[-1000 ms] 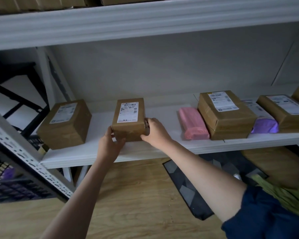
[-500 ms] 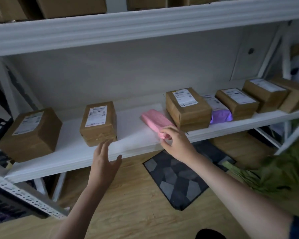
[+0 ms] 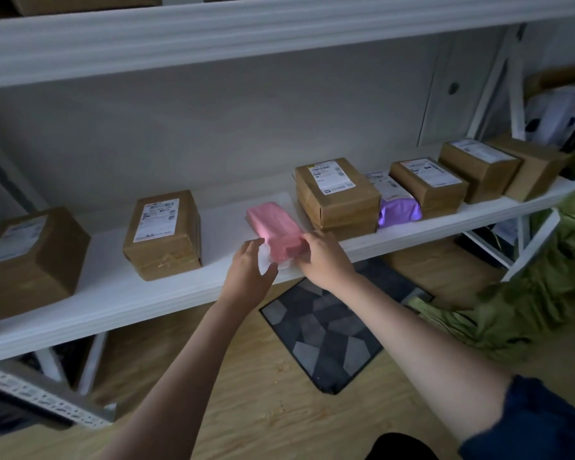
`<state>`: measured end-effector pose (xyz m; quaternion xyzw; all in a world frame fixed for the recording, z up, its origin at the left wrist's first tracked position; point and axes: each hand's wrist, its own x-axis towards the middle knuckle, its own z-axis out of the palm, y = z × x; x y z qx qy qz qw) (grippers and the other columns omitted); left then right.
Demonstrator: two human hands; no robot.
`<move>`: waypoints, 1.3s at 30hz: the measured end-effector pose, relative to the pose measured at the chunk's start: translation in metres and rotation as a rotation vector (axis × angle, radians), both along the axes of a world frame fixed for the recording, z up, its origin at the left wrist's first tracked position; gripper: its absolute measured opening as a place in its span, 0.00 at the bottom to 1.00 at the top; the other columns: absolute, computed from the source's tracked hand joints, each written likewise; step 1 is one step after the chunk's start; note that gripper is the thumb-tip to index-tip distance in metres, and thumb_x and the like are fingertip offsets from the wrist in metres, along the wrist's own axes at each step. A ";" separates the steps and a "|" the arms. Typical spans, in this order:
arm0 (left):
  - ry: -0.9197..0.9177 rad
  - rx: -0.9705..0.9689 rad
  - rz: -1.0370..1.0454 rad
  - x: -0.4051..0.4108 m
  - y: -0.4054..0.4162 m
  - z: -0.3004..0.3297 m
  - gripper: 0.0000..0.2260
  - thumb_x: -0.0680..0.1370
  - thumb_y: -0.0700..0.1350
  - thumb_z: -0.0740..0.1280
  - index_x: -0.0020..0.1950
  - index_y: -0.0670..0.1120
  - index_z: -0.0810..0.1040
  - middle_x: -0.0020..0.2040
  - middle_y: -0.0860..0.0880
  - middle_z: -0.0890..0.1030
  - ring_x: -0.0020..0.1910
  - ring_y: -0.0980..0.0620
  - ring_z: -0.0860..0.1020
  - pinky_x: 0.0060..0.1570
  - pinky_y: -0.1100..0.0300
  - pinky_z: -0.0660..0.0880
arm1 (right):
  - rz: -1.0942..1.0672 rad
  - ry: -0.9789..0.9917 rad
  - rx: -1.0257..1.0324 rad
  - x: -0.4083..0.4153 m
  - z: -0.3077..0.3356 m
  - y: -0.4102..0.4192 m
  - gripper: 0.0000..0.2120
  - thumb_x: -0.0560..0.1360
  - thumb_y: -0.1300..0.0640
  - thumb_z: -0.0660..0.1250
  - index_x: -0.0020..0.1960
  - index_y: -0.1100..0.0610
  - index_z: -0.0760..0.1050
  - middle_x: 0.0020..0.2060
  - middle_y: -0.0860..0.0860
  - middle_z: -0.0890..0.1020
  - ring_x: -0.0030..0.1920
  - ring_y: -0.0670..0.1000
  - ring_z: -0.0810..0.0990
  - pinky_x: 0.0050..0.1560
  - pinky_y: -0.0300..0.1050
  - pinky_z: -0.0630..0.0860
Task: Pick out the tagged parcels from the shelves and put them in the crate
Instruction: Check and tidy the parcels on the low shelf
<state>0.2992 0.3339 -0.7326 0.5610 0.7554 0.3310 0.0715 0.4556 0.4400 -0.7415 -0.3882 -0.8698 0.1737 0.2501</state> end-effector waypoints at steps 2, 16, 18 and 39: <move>0.003 0.000 -0.004 -0.004 -0.003 -0.001 0.25 0.79 0.47 0.70 0.75 0.44 0.69 0.70 0.45 0.73 0.66 0.45 0.74 0.64 0.53 0.73 | 0.045 0.002 0.026 -0.005 0.000 -0.005 0.19 0.78 0.55 0.70 0.67 0.60 0.76 0.60 0.52 0.80 0.63 0.53 0.74 0.66 0.48 0.73; -0.046 -0.049 -0.006 -0.033 -0.008 -0.012 0.27 0.79 0.47 0.70 0.76 0.44 0.67 0.71 0.45 0.73 0.65 0.46 0.75 0.63 0.55 0.73 | -0.059 -0.035 -0.038 -0.029 -0.016 0.004 0.27 0.73 0.47 0.74 0.67 0.59 0.73 0.62 0.53 0.78 0.67 0.56 0.70 0.69 0.52 0.70; -0.046 -0.046 -0.009 -0.034 -0.001 -0.010 0.26 0.79 0.47 0.70 0.75 0.45 0.68 0.70 0.45 0.73 0.65 0.46 0.76 0.63 0.53 0.73 | -0.073 -0.066 -0.029 -0.030 -0.017 0.006 0.23 0.74 0.45 0.73 0.62 0.59 0.75 0.59 0.53 0.79 0.66 0.57 0.71 0.68 0.51 0.68; 0.184 -0.110 -0.035 -0.047 -0.011 -0.018 0.20 0.78 0.55 0.68 0.66 0.46 0.79 0.60 0.47 0.81 0.58 0.47 0.77 0.58 0.53 0.76 | 0.029 0.277 -0.092 -0.048 0.012 -0.013 0.22 0.76 0.66 0.71 0.68 0.56 0.76 0.63 0.49 0.81 0.62 0.47 0.79 0.63 0.40 0.76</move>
